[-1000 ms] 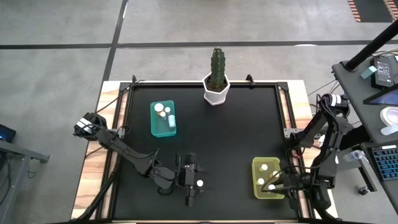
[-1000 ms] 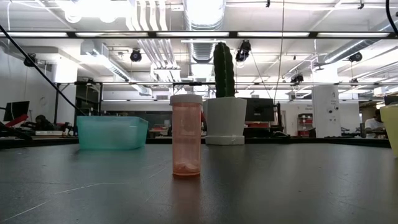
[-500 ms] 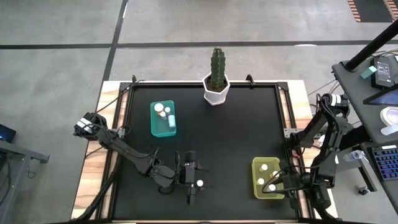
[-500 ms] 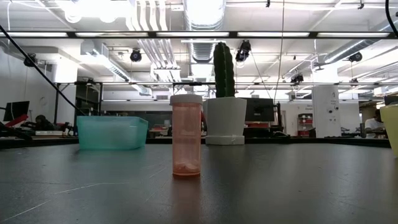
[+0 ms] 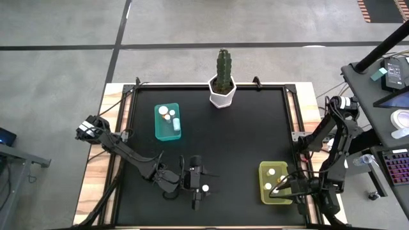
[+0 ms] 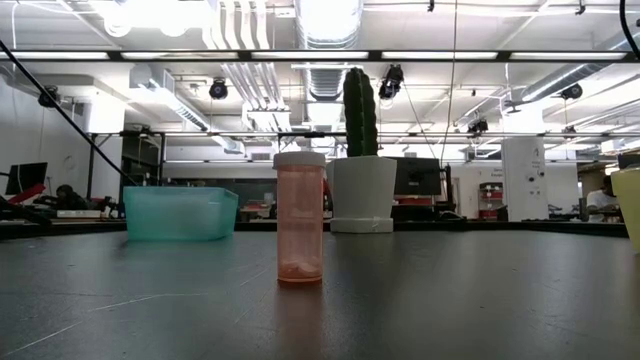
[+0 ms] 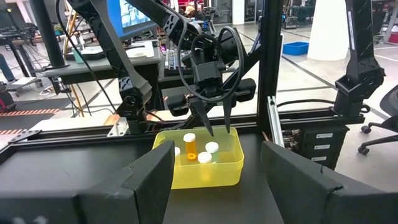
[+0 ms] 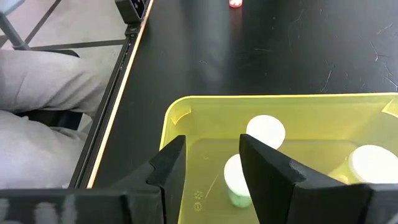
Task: Pick and place medicine bottles into bin by pill shape (circle, oval)
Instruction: Put the pink tablet bottle into the yellow bin
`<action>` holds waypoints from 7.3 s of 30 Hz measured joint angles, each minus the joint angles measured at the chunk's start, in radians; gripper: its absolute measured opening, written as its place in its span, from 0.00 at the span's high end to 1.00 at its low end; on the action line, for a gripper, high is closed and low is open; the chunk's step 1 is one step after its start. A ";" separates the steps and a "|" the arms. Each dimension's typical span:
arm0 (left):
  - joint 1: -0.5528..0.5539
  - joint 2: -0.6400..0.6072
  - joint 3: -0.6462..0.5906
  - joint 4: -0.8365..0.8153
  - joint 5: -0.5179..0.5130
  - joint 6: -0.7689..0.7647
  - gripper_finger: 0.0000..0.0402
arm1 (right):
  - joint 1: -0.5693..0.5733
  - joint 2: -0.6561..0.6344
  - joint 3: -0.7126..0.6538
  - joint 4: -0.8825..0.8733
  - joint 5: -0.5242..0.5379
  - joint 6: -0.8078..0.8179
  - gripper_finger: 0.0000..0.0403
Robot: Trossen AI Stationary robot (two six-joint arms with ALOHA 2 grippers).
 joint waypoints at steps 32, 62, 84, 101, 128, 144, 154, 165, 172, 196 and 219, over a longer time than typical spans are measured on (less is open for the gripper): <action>-0.038 0.000 -0.001 -0.030 0.000 -0.002 0.44 | -0.451 -0.097 0.152 0.470 0.008 -0.986 0.67; -0.087 0.015 0.101 -0.844 0.170 -0.597 0.44 | -0.695 -0.097 -0.182 1.270 -0.312 -1.157 0.67; -0.212 0.010 0.082 -1.442 0.014 -0.823 0.44 | -0.817 0.106 0.459 0.297 -0.301 -0.748 0.67; -0.243 -0.148 0.016 -1.438 -0.561 -0.707 0.44 | -0.893 0.594 1.210 -0.501 -0.613 -0.458 0.67; -0.304 -0.352 -0.157 -1.256 -0.705 -0.676 0.44 | -0.975 1.028 1.715 -0.764 -0.730 -0.759 0.36; -0.356 -0.565 -0.432 -0.736 -0.697 -0.333 0.44 | -0.989 1.106 1.709 -0.762 -0.711 -0.743 0.30; -0.357 -0.595 -0.519 -0.287 -0.670 0.059 0.44 | -0.989 1.107 1.690 -0.752 -0.711 -0.743 0.33; -0.357 -0.595 -0.518 -0.285 -0.669 0.062 0.44 | -0.989 1.107 1.623 -0.717 -0.711 -0.743 0.37; -0.356 -0.595 -0.518 -0.283 -0.669 0.062 0.44 | -0.989 1.107 1.622 -0.699 -0.711 -0.743 0.43; -0.357 -0.595 -0.518 -0.280 -0.669 0.079 0.44 | -0.989 1.096 1.647 -0.721 -0.734 -0.748 0.71; -0.357 -0.595 -0.515 -0.271 -0.668 0.079 0.44 | -0.820 0.791 1.565 -1.105 -0.734 -0.446 0.72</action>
